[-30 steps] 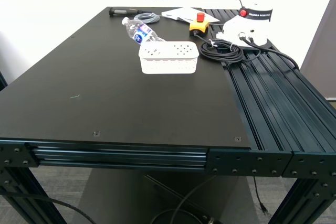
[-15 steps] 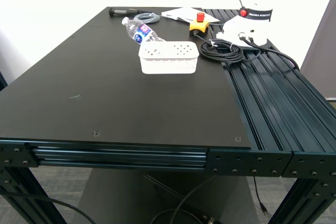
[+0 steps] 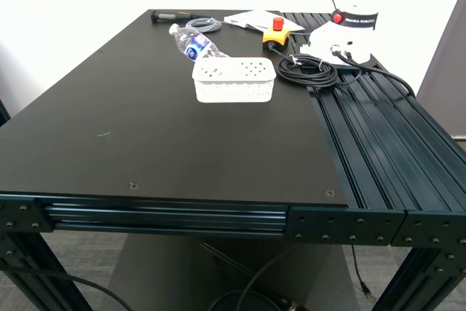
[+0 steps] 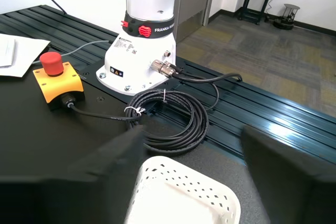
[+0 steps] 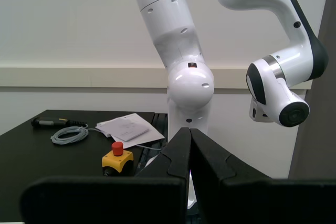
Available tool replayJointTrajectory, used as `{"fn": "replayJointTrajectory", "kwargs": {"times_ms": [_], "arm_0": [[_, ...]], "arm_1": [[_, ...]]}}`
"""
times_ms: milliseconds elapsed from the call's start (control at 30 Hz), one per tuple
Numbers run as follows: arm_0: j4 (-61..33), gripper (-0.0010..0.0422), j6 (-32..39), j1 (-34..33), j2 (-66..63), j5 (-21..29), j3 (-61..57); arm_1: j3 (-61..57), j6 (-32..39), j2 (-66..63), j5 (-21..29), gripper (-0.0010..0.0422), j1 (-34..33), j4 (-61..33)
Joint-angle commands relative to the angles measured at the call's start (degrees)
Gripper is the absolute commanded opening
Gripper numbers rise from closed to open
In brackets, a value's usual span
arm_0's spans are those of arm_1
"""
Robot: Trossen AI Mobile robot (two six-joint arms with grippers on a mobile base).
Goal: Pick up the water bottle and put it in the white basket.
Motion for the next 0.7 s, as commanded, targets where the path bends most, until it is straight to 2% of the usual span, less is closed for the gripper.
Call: {"fn": "replayJointTrajectory", "kwargs": {"times_ms": [33, 67, 167, 300, 567, 600, 700], "arm_0": [[0.2, 0.0001, 0.2, 0.0, 0.0, 0.1, 0.1], [0.2, 0.0001, 0.2, 0.0, 0.0, 0.1, 0.1], [0.2, 0.0001, 0.2, 0.0, 0.0, 0.1, 0.1], [0.2, 0.0001, 0.2, 0.0, 0.0, 0.1, 0.1], [0.2, 0.0001, 0.2, 0.0, 0.0, 0.1, 0.1], [0.2, 0.0001, 0.1, 0.0, 0.0, 0.1, 0.1], [0.2, 0.0001, 0.1, 0.0, 0.0, 0.1, 0.1]], "arm_1": [[0.1, 0.2, 0.0, 0.1, 0.0033, 0.0, 0.1], [0.1, 0.2, 0.0, 0.1, -0.0008, 0.0, 0.1], [0.1, -0.4, 0.0, 0.1, 0.0044, 0.0, 0.1], [0.1, -0.4, 0.0, 0.1, 0.0139, 0.0, 0.1], [0.1, -0.4, 0.0, 0.1, 0.0396, 0.0, 0.1], [0.1, -0.2, 0.0, 0.1, 0.0399, 0.0, 0.1], [0.1, -0.2, 0.0, 0.1, 0.0263, 0.0, 0.1]]}}
